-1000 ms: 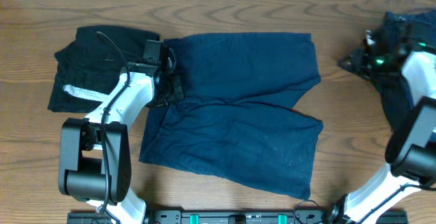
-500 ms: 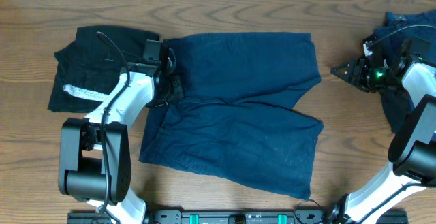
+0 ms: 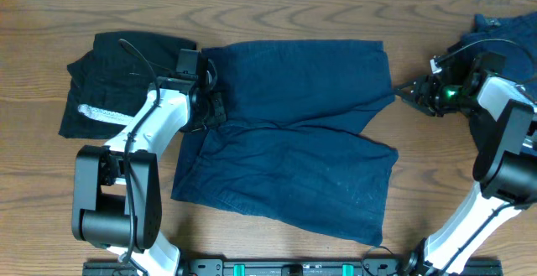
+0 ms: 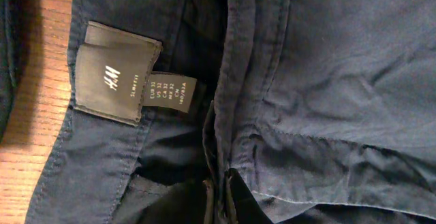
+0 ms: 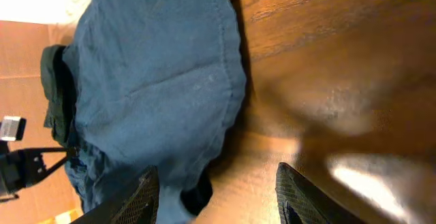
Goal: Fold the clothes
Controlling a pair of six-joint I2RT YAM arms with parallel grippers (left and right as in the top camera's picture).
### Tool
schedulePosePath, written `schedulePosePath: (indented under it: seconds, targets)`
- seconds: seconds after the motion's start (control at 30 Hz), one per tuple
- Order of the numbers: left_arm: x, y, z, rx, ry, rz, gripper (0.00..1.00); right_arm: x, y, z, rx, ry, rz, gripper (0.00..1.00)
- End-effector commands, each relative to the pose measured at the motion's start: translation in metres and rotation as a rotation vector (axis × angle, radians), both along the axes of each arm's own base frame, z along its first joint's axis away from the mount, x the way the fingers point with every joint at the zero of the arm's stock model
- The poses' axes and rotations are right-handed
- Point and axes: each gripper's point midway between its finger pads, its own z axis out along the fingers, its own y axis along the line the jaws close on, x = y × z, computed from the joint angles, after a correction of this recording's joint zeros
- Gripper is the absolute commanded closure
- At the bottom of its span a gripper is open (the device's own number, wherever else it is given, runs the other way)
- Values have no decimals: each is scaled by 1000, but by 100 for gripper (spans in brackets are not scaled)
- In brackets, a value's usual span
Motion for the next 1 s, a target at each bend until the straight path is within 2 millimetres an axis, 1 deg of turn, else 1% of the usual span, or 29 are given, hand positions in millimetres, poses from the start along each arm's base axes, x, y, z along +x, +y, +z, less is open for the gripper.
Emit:
schedulePosePath:
  seconds: [0.0, 0.13, 0.27, 0.3, 0.33, 0.4, 0.43, 0.5, 0.53, 0.6, 0.67, 0.73, 0.83, 0.93, 0.97]
  targets:
    - [-1, 7, -3, 30, 2, 16, 94, 1, 22, -8, 70, 41, 11, 49]
    - [-1, 7, -2, 30, 2, 16, 94, 6, 40, -7, 85, 39, 31, 54]
    - [-1, 7, -3, 30, 3, 16, 94, 10, 51, -7, 101, 71, 11, 66]
    - [-1, 7, -3, 30, 3, 16, 94, 13, 52, -6, 98, 59, 12, 73]
    - [-1, 7, -3, 30, 3, 16, 94, 16, 52, -5, 93, 37, 16, 83]
    - [-1, 7, -3, 30, 4, 16, 94, 26, 50, -2, 93, 2, 0, 97]
    - [-1, 7, -3, 30, 4, 16, 94, 32, 50, 5, 128, -12, -15, 99]
    - [-1, 7, -3, 30, 3, 16, 94, 37, 53, 24, 232, -24, -23, 99]
    - [-1, 7, -3, 30, 4, 16, 94, 39, 50, 32, 275, -6, -44, 99]
    - [-1, 7, -3, 30, 4, 16, 94, 37, 44, 34, 290, 27, -73, 99]
    - [-1, 7, -3, 30, 4, 16, 94, 32, 38, 35, 291, 44, -82, 99]
    - [-2, 7, -3, 30, 7, 16, 94, 21, 34, 31, 289, 72, -78, 98]
    - [-2, 7, -3, 31, 7, 16, 94, 7, 28, 26, 275, 94, -61, 94]
    - [-2, 7, -3, 30, 7, 16, 94, 0, 21, 25, 277, 113, -71, 86]
    - [-2, 7, -3, 31, 7, 15, 94, -3, 20, 24, 282, 125, -73, 79]
